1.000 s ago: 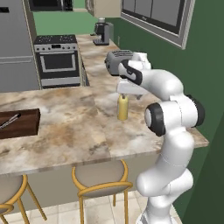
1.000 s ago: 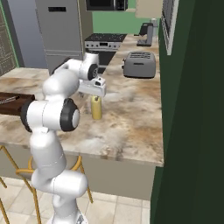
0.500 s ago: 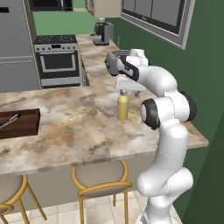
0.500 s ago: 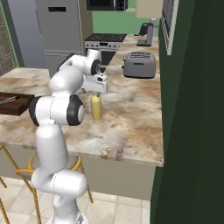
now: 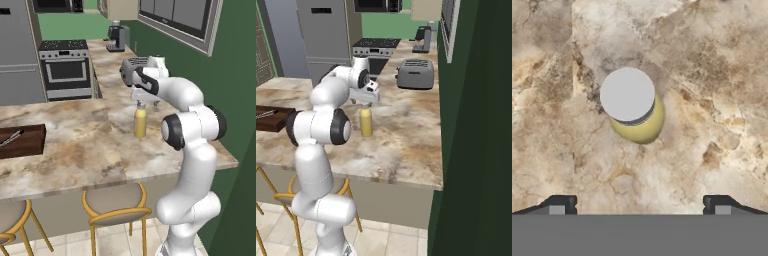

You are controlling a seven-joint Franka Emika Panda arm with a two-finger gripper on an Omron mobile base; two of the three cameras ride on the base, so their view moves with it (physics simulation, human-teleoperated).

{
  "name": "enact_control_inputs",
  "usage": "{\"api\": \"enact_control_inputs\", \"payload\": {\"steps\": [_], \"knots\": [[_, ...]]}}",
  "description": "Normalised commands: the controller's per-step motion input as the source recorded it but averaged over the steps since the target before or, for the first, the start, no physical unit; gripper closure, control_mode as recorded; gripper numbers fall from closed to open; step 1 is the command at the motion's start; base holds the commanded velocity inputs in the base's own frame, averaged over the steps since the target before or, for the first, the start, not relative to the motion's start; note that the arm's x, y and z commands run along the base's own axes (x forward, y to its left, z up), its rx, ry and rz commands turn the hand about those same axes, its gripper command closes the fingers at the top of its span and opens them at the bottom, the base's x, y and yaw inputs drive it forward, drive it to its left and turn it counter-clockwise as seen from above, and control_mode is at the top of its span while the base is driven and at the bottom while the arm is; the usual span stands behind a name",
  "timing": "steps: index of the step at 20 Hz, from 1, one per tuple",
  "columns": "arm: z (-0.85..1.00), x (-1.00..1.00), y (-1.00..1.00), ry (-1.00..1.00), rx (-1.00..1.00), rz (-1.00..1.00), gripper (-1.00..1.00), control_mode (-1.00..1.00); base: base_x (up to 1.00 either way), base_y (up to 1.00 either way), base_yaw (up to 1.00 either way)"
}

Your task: Place the drinks on the dining counter in a tight cluster.

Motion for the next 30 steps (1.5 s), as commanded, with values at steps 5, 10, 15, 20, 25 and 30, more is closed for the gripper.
{"api": "enact_control_inputs", "payload": {"steps": [5, 10, 15, 20, 25, 30], "knots": [[-0.23, 0.23, 0.19, -0.23, 0.0, -0.05, -1.0, -1.0, 0.0, 0.0, 0.0], [-0.04, 0.44, 0.09, -0.02, 0.0, -0.07, -1.0, -1.0, 0.0, 0.0, 0.0], [0.0, 0.17, 0.0, 0.0, -0.01, -0.02, -1.0, -1.0, 0.0, 0.0, 0.0], [0.0, 0.1, -0.03, 0.0, 0.0, 0.0, -1.0, -1.0, 0.0, 0.0, 0.0], [0.01, 0.21, -0.11, 0.03, 0.0, 0.0, -1.0, -1.0, 0.0, 0.0, 0.0], [0.0, 0.21, -0.03, 0.08, 0.0, 0.0, -1.0, -1.0, 0.0, 0.0, 0.0]]}}
